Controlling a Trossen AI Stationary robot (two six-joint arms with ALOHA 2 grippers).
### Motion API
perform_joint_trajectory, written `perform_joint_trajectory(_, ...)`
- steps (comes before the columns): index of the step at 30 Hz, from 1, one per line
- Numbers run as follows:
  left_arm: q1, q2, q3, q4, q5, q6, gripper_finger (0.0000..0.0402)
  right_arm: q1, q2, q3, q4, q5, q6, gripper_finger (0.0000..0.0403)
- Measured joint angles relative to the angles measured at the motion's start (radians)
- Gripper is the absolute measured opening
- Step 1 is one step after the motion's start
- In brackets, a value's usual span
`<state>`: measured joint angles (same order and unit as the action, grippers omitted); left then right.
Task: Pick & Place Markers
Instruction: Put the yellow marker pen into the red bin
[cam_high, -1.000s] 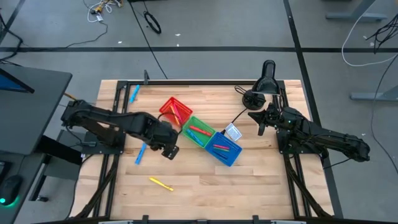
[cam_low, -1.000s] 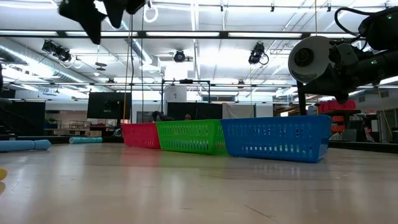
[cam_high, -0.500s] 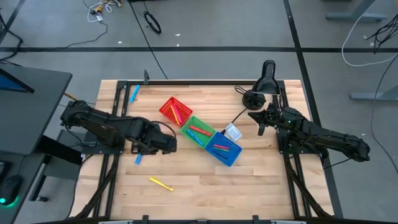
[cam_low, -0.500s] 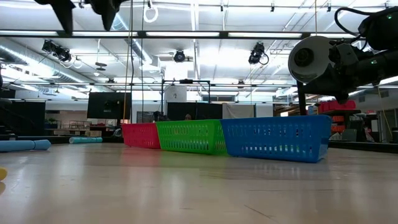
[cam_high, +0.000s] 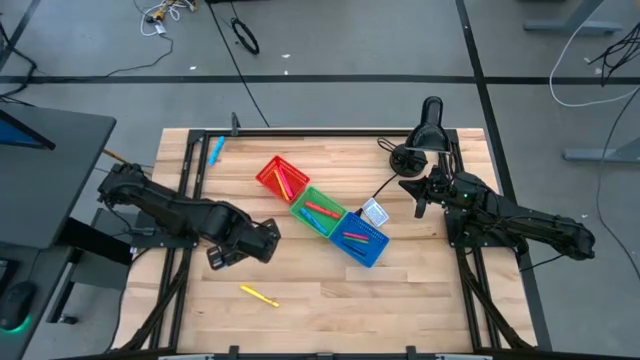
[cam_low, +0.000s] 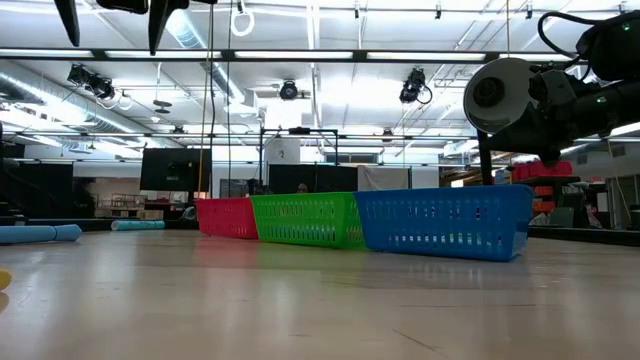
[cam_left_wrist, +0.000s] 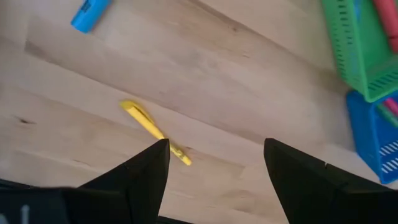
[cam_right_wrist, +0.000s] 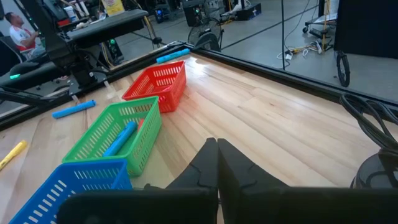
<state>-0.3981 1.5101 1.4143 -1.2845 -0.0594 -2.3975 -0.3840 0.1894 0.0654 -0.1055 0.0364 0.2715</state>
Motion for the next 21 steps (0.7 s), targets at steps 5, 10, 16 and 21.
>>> perform_joint_trajectory(5, -0.022, 0.014, 0.0, 0.037, -0.073, 0.035, 0.0268, 0.0, 0.0, 0.0, 0.0, 0.0, 0.0, 0.0)
perform_joint_trajectory(10, -0.036, 0.049, 0.0, 0.052, -0.051, 0.021, 0.0268, 0.0, 0.0, 0.0, 0.0, 0.0, 0.0, 0.0)
perform_joint_trajectory(16, -0.042, 0.106, 0.0, 0.026, 0.004, -0.032, 0.0268, 0.0, 0.0, 0.0, 0.002, 0.0, 0.0, 0.0)
perform_joint_trajectory(21, -0.06, 0.167, 0.001, 0.024, 0.041, -0.061, 0.0268, 0.0, 0.0, 0.0, 0.001, 0.0, 0.0, 0.0)
